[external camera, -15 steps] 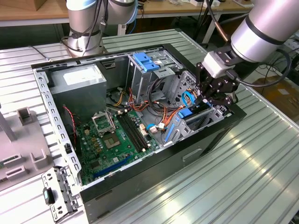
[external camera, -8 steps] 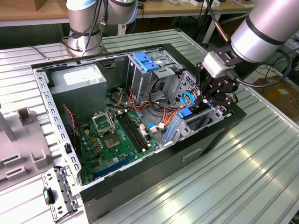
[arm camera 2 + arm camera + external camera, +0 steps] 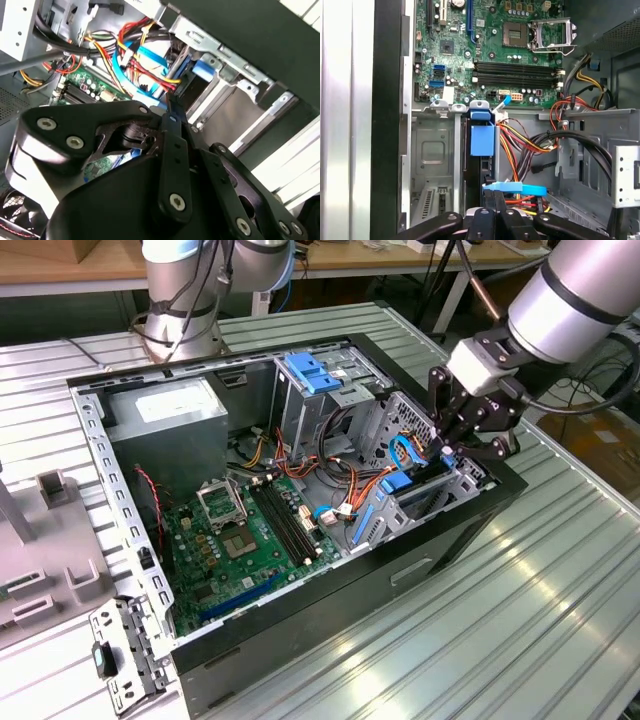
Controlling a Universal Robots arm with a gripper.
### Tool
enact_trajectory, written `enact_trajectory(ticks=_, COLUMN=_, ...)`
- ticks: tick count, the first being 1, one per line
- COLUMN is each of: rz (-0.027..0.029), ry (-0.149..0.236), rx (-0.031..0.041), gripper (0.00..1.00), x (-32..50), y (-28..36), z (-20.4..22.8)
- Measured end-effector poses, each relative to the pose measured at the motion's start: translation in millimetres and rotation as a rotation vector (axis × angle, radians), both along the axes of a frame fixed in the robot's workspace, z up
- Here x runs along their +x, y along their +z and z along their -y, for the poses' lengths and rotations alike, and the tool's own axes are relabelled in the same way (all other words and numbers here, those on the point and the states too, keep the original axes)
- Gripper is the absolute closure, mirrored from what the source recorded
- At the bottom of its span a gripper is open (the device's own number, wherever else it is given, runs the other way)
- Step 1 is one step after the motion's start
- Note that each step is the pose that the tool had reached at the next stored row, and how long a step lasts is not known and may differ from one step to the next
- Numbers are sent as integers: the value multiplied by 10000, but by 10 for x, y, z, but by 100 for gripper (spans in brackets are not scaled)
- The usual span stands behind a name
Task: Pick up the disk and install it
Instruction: 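Insert the second disk wire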
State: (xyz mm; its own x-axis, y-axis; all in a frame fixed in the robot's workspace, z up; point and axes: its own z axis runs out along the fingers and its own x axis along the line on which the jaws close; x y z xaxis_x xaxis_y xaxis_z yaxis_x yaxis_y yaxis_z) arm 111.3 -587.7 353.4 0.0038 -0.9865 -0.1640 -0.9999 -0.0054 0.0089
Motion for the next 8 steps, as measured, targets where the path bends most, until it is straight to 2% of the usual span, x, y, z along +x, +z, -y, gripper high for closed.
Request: enact_trajectory(ticks=8, rz=0, ry=1, rx=4, gripper=89, x=153, y=91, z=0)
